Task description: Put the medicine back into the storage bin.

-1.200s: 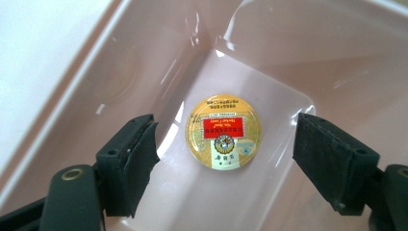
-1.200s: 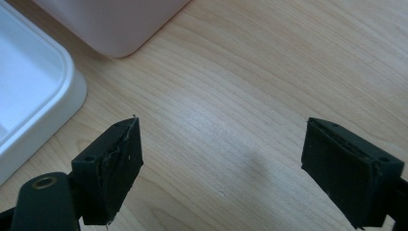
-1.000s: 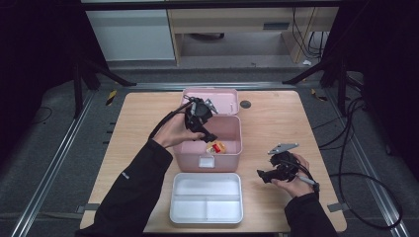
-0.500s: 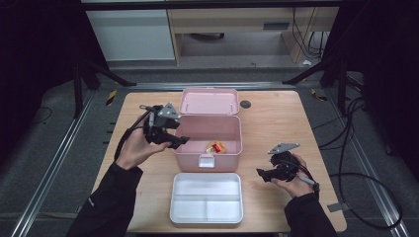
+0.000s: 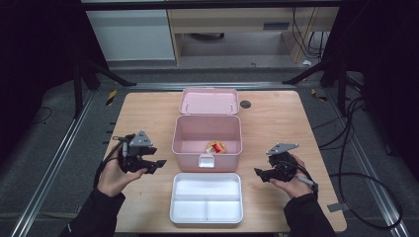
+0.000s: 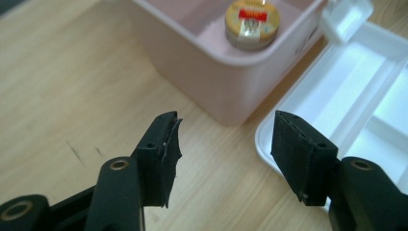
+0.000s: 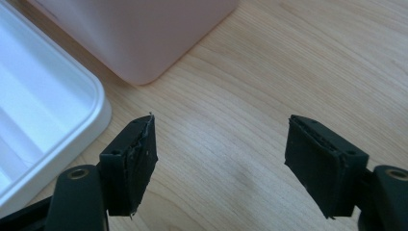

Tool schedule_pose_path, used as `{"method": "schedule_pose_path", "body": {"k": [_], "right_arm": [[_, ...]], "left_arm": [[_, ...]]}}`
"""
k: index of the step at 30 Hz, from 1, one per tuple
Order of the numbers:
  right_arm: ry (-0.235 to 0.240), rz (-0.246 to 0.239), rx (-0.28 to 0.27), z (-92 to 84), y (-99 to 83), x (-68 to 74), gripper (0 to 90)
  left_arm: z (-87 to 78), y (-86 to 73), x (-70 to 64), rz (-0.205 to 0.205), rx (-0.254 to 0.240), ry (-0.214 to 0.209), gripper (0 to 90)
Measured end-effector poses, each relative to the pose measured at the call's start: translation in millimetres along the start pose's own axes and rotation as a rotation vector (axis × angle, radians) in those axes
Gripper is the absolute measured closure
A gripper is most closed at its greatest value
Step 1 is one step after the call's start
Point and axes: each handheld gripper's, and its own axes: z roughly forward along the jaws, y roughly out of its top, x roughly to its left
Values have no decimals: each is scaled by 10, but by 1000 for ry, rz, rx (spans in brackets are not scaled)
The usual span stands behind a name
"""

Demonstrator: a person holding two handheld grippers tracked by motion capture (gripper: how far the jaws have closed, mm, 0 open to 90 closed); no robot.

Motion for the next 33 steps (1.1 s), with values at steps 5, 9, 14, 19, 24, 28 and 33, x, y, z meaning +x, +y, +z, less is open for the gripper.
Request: {"method": "schedule_pose_path", "body": {"k": [5,9,14,19,24,28,33], "right_arm": [[24,-31,-17,1,33,96,328],[44,-39,-26,-3,46,152,354],[80,-76,-34,-11,64,240,388],[116,-134,-37,0,74,360,434],[164,-184,-33,-7,101,482,500],[211,-232,-26,-10,117,580,536],[266,-293,-1,5,132,689,566]], "left_arm": [[173,-214,-26,-36,7,-19,426],[308,-285,-59,-61,16,-52,424],[396,-337,-161,-17,20,-81,416],[434,-347,-313,61,32,-132,418],[522,-346,-452,131,78,-187,464],[573,-343,-528,179,105,-218,498],[583,-322,-580,215,125,-230,544]]}}
